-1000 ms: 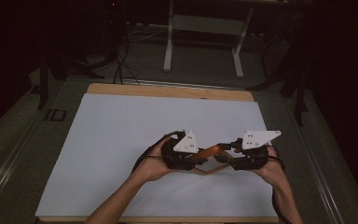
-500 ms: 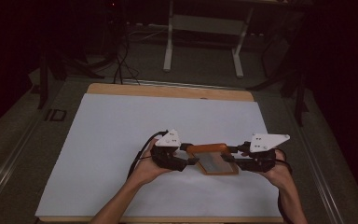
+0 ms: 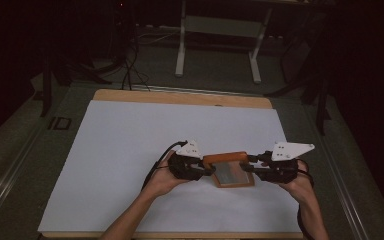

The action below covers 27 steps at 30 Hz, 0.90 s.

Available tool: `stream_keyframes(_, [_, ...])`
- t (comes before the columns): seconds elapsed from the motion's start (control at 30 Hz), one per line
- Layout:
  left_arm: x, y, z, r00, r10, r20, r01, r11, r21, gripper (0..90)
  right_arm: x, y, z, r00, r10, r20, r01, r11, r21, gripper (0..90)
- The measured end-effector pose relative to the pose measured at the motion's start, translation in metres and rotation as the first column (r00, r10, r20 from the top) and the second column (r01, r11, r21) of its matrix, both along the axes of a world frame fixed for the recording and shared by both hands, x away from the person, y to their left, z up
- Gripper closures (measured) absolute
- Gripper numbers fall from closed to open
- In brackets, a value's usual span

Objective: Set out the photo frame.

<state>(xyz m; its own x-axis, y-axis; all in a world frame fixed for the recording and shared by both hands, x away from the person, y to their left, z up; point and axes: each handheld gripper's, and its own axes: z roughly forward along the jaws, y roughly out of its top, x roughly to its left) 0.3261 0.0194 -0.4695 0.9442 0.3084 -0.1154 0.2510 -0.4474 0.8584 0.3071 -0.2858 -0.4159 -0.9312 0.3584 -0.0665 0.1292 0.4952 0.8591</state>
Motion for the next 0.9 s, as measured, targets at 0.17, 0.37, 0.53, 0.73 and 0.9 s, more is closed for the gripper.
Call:
stream_keyframes(0.17, [-0.001,0.011,0.005,0.9999,0.014,0.0,-0.014,0.9994,-0.031,67.4,0.002,0.004,-0.001,1.0,0.002,-0.007,-0.002,1.0,0.028,67.8])
stream_keyframes(0.37, [-0.006,0.035,0.009,0.9974,0.071,-0.014,-0.072,0.9937,-0.086,66.9,0.007,0.02,0.0,0.9999,0.013,-0.009,-0.013,0.998,0.062,67.9])
stream_keyframes(0.53, [-0.009,0.055,0.015,0.9937,0.11,-0.019,-0.112,0.9887,-0.1,66.6,0.012,0.038,-0.001,0.9996,0.026,-0.013,-0.025,0.996,0.088,67.9])
stream_keyframes(0.73, [-0.011,0.067,0.015,0.9905,0.136,-0.023,-0.137,0.986,-0.095,66.3,0.016,0.051,-0.003,0.9991,0.036,-0.022,-0.034,0.995,0.096,67.9])
stream_keyframes(0.9, [-0.014,0.076,0.016,0.9873,0.157,-0.022,-0.159,0.9834,-0.088,66.1,0.018,0.063,-0.006,0.9984,0.047,-0.03,-0.044,0.994,0.1,67.8])
